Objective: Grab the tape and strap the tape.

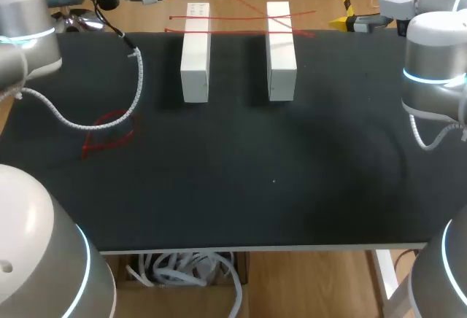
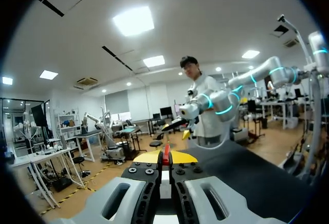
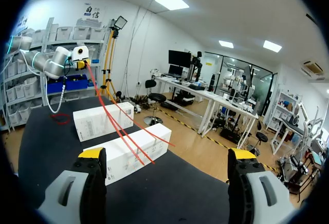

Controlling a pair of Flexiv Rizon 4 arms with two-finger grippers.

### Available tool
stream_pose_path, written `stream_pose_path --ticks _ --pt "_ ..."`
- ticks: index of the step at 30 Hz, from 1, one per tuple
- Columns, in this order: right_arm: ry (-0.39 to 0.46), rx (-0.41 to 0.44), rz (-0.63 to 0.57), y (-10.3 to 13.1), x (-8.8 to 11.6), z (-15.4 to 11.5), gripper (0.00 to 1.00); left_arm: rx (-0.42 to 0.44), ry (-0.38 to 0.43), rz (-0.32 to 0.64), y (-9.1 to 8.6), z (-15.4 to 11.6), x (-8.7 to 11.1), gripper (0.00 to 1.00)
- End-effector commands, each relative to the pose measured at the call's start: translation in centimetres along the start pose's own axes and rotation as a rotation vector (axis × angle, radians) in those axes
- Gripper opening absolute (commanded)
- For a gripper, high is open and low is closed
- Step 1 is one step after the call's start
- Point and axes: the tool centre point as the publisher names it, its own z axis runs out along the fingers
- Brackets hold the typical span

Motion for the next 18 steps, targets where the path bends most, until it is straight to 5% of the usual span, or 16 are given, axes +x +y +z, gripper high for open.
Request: stream_pose_path --ticks 1,5,12,18 --pt "0.000 0.000 0.000 0.0 0.0 -0.1 1.00 -0.002 -0.008 0.001 -0.1 0.0 0.3 0.00" --pt "0.000 0.000 0.000 0.0 0.0 -0.1 1.00 -0.002 -0.008 0.001 -0.1 0.0 0.3 0.00" --pt "0.000 0.000 0.000 0.0 0.0 -0.1 1.00 0.180 0.091 0.053 -1.5 3.1 -0.5 0.00" --pt "0.000 0.000 0.000 0.0 0.0 -0.1 1.00 0.215 0.184 0.068 -2.2 5.6 -1.2 0.00"
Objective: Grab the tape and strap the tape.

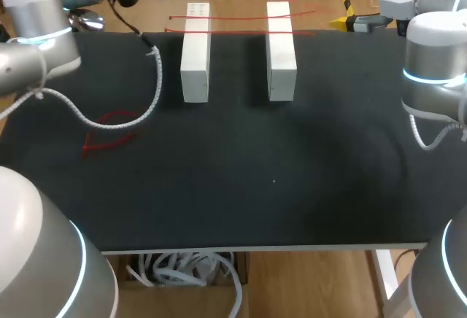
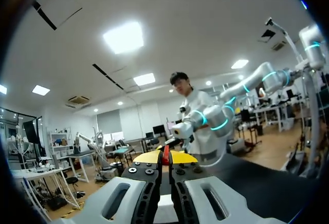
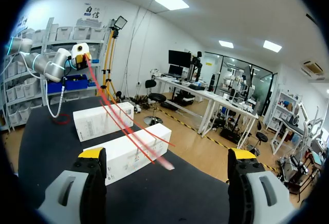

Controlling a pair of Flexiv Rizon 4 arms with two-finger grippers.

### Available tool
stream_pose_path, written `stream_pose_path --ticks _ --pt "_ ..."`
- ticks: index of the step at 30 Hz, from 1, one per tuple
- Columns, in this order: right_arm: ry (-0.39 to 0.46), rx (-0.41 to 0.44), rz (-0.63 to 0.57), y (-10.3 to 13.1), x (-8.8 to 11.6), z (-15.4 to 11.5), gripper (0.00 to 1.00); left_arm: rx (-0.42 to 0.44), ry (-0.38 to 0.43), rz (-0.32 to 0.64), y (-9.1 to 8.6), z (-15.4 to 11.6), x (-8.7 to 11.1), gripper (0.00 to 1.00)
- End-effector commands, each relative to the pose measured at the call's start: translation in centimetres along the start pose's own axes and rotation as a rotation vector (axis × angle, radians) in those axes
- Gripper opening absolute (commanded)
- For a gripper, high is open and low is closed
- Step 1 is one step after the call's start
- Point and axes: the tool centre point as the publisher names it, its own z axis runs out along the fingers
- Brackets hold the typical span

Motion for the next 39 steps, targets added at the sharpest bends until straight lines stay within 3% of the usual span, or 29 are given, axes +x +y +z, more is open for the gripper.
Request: stream_pose_path --ticks 1,4,9,17,23,39 --pt "0.000 0.000 0.000 0.0 0.0 -0.1 1.00 0.048 0.109 0.003 1.1 1.2 -2.4 0.00" --pt "0.000 0.000 0.000 0.0 0.0 -0.1 1.00 0.071 0.073 0.013 0.7 1.8 -2.5 0.00" --pt "0.000 0.000 0.000 0.0 0.0 -0.1 1.00 0.046 0.110 -0.010 0.2 3.5 -2.2 0.00" --pt "0.000 0.000 0.000 0.0 0.0 -0.1 1.00 0.027 0.037 -0.108 2.1 4.5 -1.6 0.00" --pt "0.000 0.000 0.000 0.0 0.0 -0.1 1.00 0.030 -0.012 -0.110 2.8 5.0 -1.0 0.00" --pt "0.000 0.000 0.000 0.0 0.0 -0.1 1.00 0.065 0.042 -0.142 2.8 6.0 -0.9 0.00"
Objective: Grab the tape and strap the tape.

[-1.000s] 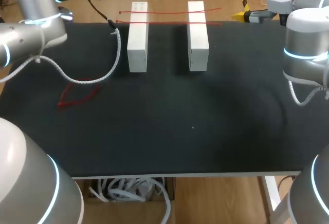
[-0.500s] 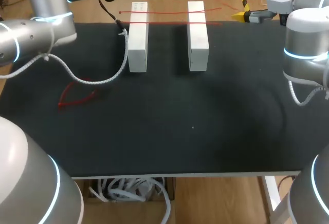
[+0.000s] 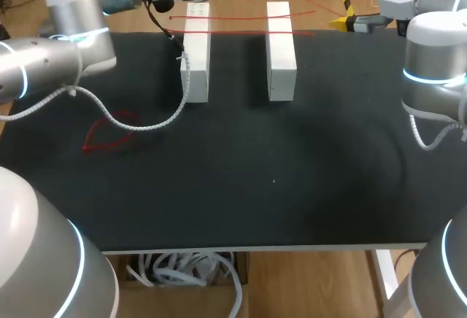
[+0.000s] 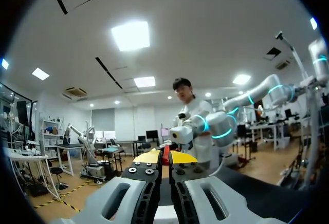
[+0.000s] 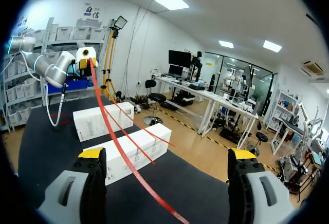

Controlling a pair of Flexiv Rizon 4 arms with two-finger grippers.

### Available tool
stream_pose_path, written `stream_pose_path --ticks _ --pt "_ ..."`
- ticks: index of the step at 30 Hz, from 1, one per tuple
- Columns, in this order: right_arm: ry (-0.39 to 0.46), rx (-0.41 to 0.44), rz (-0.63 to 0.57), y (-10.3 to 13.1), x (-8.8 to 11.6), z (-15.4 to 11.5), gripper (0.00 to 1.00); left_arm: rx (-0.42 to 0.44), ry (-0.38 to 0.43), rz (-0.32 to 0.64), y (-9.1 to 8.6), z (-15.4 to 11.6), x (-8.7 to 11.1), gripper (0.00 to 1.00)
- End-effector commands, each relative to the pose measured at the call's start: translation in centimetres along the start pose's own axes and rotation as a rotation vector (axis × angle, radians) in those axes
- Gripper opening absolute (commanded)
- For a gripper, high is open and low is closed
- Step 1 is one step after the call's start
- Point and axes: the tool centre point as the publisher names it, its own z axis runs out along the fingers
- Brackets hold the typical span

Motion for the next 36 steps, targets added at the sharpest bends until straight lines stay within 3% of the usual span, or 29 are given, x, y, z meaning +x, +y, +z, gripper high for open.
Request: stream_pose_path --ticks 1,36 --pt "0.000 0.000 0.000 0.0 0.0 -0.1 1.00 0.001 0.017 -0.005 -0.2 -0.1 -0.5 0.00" --pt "0.000 0.000 0.000 0.0 0.0 -0.1 1.00 0.011 -0.010 0.032 -1.3 -1.0 -1.1 0.00"
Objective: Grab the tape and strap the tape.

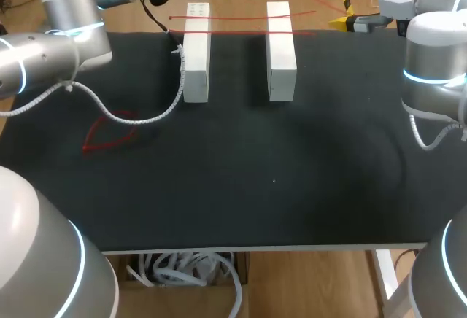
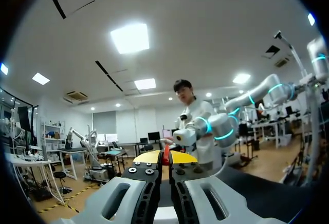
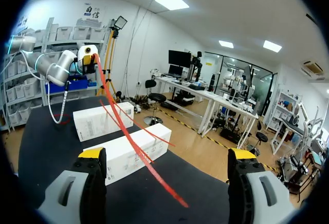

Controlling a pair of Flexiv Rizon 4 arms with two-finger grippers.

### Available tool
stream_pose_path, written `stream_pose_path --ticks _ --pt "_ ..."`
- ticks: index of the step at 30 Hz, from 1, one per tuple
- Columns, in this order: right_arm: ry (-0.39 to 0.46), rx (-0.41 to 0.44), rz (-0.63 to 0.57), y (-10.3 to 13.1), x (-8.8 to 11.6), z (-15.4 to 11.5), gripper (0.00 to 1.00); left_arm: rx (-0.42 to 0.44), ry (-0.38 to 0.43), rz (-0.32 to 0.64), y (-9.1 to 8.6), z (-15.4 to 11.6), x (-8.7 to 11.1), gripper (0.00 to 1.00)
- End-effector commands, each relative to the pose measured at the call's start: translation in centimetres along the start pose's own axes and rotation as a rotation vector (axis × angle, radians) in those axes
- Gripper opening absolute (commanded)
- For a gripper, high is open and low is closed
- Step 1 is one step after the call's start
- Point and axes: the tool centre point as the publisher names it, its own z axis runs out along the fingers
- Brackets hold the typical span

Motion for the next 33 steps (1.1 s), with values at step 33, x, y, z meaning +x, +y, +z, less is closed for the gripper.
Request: stream_pose_path --ticks 33 --pt "0.126 0.089 1.212 1.2 2.2 -2.2 1.00 0.000 -0.002 0.001 0.0 0.0 0.1 0.00"
